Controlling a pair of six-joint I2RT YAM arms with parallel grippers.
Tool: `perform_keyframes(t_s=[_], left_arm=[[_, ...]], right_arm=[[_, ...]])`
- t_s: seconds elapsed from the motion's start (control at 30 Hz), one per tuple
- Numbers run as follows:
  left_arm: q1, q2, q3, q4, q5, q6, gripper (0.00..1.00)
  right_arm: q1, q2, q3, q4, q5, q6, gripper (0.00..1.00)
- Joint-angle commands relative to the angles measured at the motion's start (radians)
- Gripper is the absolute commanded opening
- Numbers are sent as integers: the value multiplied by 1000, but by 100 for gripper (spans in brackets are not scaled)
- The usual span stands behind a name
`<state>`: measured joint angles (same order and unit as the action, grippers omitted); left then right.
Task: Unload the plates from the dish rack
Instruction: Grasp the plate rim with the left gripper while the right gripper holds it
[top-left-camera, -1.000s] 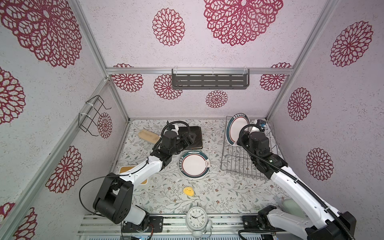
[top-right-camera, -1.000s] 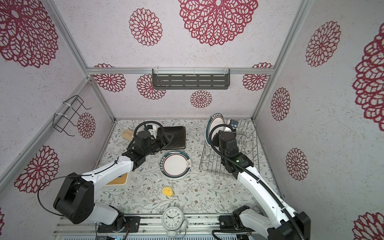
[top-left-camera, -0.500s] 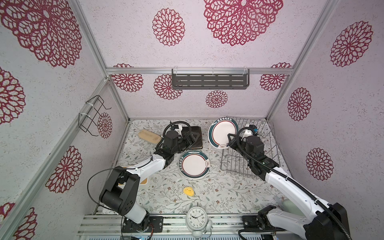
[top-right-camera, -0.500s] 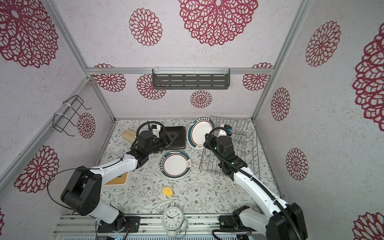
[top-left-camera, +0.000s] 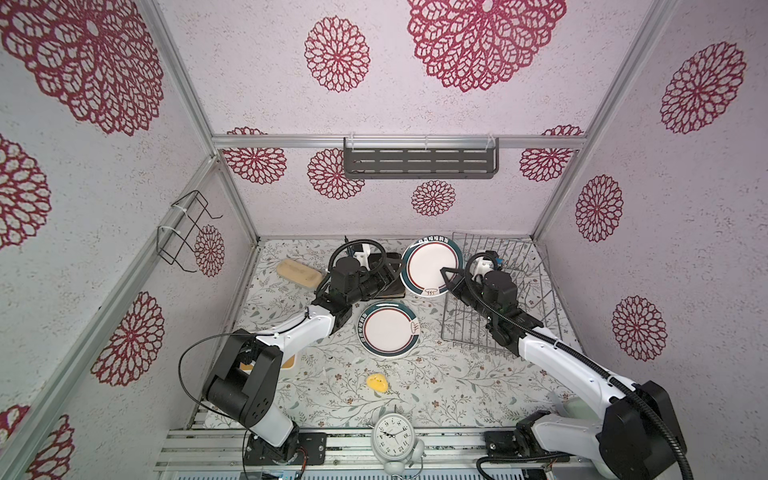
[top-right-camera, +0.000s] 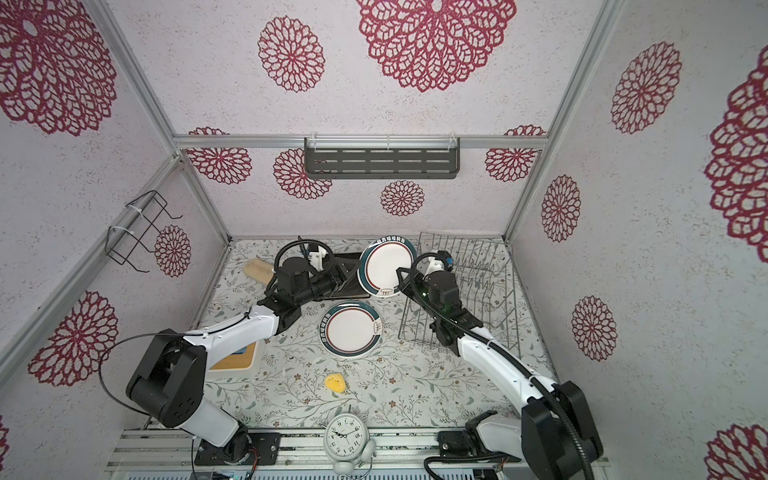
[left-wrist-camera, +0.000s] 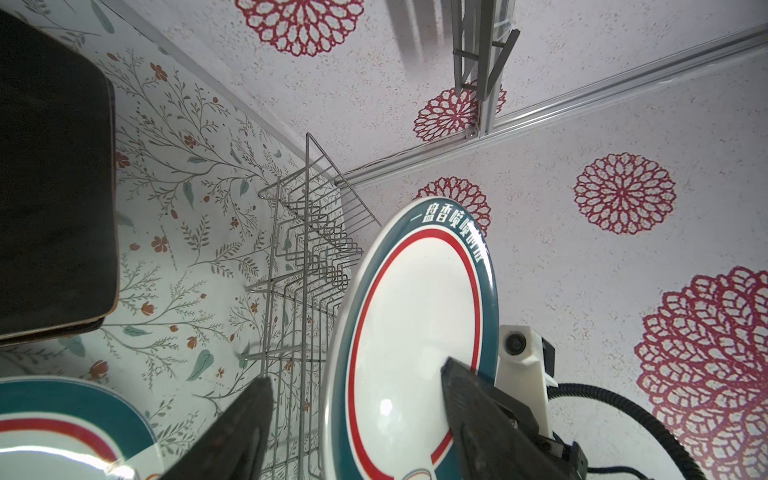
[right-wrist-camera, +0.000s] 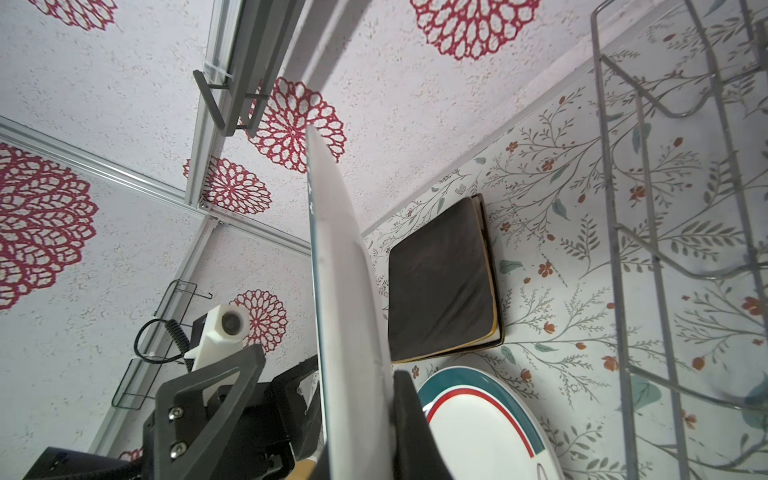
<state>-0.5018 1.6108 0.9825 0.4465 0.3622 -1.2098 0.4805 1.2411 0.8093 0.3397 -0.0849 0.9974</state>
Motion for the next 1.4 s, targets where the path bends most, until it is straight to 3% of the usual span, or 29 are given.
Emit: perform_keyframes(t_s=[0.0, 0.4, 0.77, 0.9, 1.0, 1.17, 1.37], left_arm=[[-4, 14, -1, 52, 10, -6, 64], [-3, 11, -34, 111, 32, -31, 41], [1, 6, -51, 150, 29, -48, 7], [3, -2, -64, 169, 19, -54, 0], [9, -9, -71, 176, 14, -61, 0], [17, -27, -78, 176, 14, -62, 0], [40, -59, -103, 162, 12, -55, 0]], right_arm=[[0, 0, 28, 125, -57, 45, 0], [0, 10, 21, 153, -119, 69, 1], [0, -7, 5, 152, -123, 66, 7], [-2, -12, 4, 145, -122, 63, 21], [-2, -15, 3, 144, -119, 63, 30], [-7, -18, 2, 133, -118, 57, 59], [-20, -30, -8, 114, -115, 54, 72]])
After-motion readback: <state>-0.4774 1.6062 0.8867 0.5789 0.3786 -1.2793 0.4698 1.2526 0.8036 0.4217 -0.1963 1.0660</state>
